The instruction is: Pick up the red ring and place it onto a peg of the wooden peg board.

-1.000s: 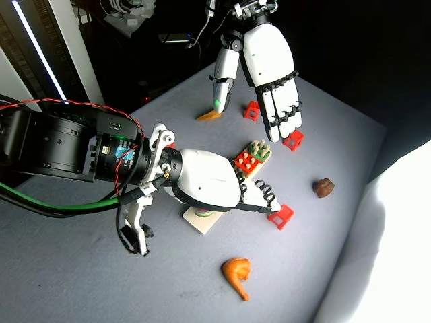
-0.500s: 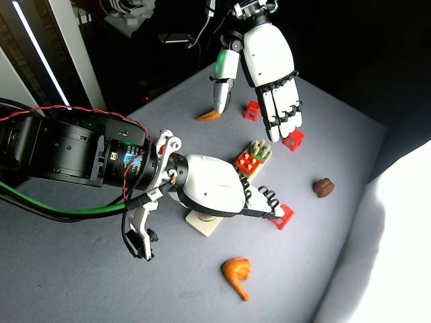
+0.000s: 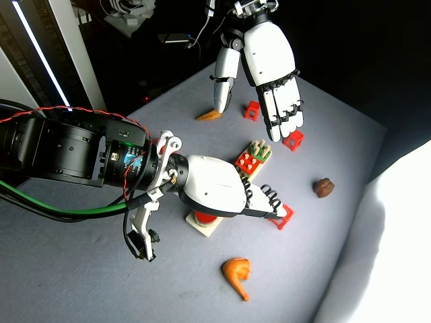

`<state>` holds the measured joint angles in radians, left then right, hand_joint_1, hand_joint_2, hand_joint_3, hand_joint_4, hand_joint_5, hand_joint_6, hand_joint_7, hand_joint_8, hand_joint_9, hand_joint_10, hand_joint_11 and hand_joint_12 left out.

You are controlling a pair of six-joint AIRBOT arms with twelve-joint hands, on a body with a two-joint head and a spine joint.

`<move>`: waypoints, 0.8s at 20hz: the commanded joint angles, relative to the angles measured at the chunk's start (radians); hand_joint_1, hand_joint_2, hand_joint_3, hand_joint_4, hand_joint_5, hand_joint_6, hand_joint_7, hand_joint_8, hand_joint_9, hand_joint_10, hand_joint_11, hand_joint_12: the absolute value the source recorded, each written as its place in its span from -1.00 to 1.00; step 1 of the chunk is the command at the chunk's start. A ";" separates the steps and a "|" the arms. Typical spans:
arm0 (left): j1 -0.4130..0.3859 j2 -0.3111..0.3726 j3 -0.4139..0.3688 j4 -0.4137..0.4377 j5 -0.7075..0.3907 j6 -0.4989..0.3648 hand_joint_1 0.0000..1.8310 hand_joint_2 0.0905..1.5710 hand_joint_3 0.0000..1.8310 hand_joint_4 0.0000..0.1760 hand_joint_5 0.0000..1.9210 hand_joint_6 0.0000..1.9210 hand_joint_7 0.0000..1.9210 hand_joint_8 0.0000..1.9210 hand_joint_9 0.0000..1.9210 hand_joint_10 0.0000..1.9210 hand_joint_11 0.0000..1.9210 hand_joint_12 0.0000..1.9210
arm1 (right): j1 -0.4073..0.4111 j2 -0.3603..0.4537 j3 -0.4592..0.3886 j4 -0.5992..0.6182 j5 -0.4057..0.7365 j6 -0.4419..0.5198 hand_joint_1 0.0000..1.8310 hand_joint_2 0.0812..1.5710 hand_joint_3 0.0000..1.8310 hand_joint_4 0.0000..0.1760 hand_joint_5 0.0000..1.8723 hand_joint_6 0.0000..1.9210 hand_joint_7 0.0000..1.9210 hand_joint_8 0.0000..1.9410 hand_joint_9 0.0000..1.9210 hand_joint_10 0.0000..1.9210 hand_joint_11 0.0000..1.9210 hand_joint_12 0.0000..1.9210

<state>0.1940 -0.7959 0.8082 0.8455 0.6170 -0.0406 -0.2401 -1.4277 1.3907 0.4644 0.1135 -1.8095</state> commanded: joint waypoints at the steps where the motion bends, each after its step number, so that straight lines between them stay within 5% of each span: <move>1: -0.013 -0.005 0.002 0.049 -0.038 0.003 -1.00 0.46 -1.00 -1.00 -0.93 -0.99 -0.96 -1.00 -0.97 -0.99 -0.98 -0.97 | 0.006 0.003 0.003 -0.004 0.100 -0.003 -0.17 -0.02 -1.00 0.82 -0.06 -1.00 -0.89 -1.00 -1.00 -1.00 -1.00 -1.00; 7: -0.013 -0.005 0.002 0.049 -0.038 0.003 -1.00 0.46 -1.00 -1.00 -0.93 -0.99 -0.96 -1.00 -0.98 -1.00 -0.99 -0.97 | 0.012 0.063 0.000 -0.003 0.100 0.020 -0.16 -0.04 -1.00 0.71 -0.03 -0.99 -0.88 -1.00 -1.00 -1.00 -1.00 -1.00; 12: -0.012 -0.004 0.002 0.049 -0.038 0.003 -1.00 0.46 -1.00 -1.00 -0.94 -1.00 -0.97 -1.00 -0.99 -1.00 -1.00 -0.96 | 0.004 0.216 -0.098 0.021 0.085 0.024 -0.24 -0.03 -1.00 1.00 -0.04 -1.00 -0.87 -0.99 -1.00 -1.00 -1.00 -1.00; 16: -0.012 -0.001 0.002 0.049 -0.038 0.003 -1.00 0.45 -1.00 -1.00 -0.96 -1.00 -0.99 -1.00 -1.00 -1.00 -1.00 -0.98 | -0.013 0.376 -0.228 0.065 0.085 0.023 -0.22 -0.04 -1.00 0.71 -0.08 -1.00 -0.83 -0.98 -0.99 -1.00 -1.00 -1.00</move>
<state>0.1940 -0.7956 0.8082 0.8459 0.6193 -0.0406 -0.2584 -1.0565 1.1580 0.5316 0.0978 -1.7885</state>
